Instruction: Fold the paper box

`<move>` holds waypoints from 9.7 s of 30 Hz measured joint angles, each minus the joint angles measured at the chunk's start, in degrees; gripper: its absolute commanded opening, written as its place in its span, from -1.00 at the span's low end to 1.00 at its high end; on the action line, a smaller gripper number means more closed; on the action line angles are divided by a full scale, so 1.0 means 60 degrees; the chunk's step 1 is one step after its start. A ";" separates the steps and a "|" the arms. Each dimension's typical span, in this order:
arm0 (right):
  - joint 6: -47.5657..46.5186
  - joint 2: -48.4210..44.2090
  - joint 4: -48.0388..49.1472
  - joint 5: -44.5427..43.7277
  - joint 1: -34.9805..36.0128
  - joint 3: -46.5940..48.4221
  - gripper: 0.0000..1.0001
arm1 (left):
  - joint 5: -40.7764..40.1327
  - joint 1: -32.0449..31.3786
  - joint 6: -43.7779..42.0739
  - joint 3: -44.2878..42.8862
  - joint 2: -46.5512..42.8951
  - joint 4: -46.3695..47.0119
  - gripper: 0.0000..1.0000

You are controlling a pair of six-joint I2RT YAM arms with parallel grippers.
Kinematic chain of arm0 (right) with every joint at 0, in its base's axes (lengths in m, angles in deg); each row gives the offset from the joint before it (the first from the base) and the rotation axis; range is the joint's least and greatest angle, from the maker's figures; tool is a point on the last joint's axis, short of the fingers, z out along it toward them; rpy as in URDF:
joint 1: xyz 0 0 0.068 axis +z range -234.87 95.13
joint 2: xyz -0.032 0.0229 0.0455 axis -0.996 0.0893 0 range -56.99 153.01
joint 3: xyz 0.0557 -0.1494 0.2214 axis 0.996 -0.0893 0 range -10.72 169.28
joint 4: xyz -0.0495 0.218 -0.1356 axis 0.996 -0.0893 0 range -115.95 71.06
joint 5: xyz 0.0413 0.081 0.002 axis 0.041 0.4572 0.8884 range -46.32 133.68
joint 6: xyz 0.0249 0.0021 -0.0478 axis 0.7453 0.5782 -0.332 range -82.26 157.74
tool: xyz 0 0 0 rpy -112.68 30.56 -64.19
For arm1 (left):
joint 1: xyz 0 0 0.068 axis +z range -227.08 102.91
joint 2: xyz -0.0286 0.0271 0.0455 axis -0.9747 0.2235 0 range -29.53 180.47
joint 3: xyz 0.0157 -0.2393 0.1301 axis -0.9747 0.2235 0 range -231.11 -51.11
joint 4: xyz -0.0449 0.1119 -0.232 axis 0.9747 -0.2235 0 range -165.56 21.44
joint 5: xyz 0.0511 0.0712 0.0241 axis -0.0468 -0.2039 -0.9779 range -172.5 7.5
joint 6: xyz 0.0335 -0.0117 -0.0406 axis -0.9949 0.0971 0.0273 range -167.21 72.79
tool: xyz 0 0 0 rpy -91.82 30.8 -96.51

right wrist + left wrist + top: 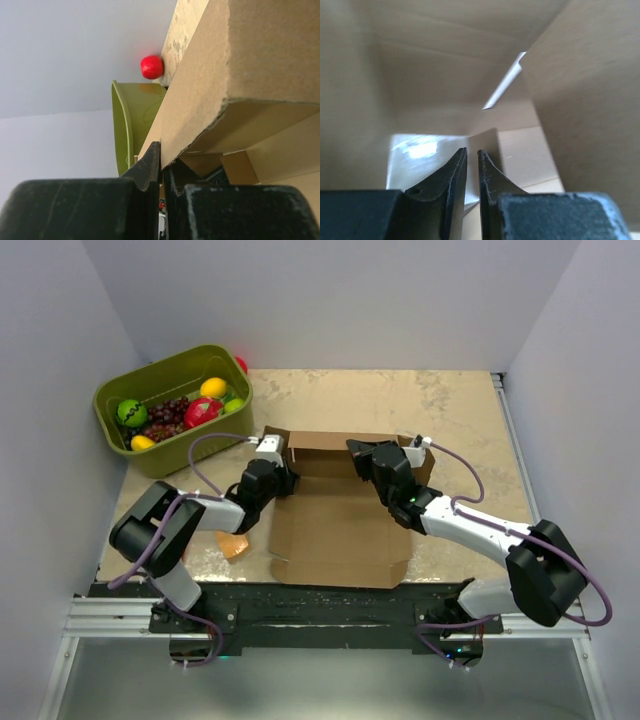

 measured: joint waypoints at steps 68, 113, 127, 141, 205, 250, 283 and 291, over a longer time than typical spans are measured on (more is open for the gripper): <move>-0.0219 -0.0084 0.0211 -0.0543 -0.0055 -0.0306 -1.00 | 0.0590 0.1013 -0.0994 -0.0933 -0.3453 -0.4772 -1.00; -0.5825 -0.2721 0.0353 0.0055 0.0714 -0.1596 0.54 | -0.0954 -0.0040 -0.1690 -0.1297 -0.3894 -0.5588 -1.00; -0.7694 -0.2055 0.0310 0.0645 0.1038 -0.1351 0.23 | -0.1162 -0.0062 -0.1880 -0.1297 -0.3894 -0.5417 -1.00; -0.7756 0.2798 0.1880 0.1577 0.3402 0.0211 -0.34 | -0.1235 -0.0062 -0.1891 -0.1297 -0.3891 -0.5421 -1.00; -0.4674 -0.0725 -0.0466 0.0488 0.1297 0.0605 0.70 | -0.2838 -0.1239 -0.1002 0.0699 -0.4255 -0.3304 -1.00; -0.2943 -0.0499 0.1246 0.0004 0.0437 -0.1111 -0.69 | -0.0087 -0.1588 -0.2007 0.1392 -0.6284 -0.2728 0.62; -0.3002 -0.0368 0.1610 0.0474 0.0324 -0.1107 -0.78 | 0.3067 0.0940 -0.2903 0.1464 -0.3410 0.0149 0.38; -0.3031 -0.0299 0.1614 0.0503 0.0321 -0.1031 -0.80 | 0.3636 0.0940 -0.3370 0.1206 -0.2506 0.1027 0.21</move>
